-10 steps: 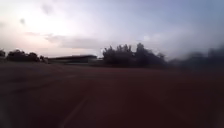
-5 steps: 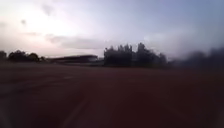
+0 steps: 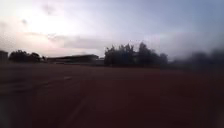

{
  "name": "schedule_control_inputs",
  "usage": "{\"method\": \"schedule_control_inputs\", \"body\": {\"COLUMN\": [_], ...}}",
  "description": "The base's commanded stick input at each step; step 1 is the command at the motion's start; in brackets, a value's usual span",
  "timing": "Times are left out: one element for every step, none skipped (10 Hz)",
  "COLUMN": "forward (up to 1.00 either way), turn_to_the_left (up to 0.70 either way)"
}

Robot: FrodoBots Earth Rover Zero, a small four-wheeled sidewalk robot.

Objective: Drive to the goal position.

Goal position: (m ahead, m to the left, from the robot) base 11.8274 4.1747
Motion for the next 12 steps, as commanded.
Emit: {"method": "schedule_control_inputs", "body": {"forward": [0.70, 0.70, 0.70, 0.70, 0.70, 0.70, 0.70, 0.70, 0.70, 0.70, 0.70, 0.70], "turn_to_the_left": [0.00, 0.00, 0.00, 0.00, 0.00, 0.00, 0.00, 0.00, 0.00, 0.00, 0.00, 0.00]}}
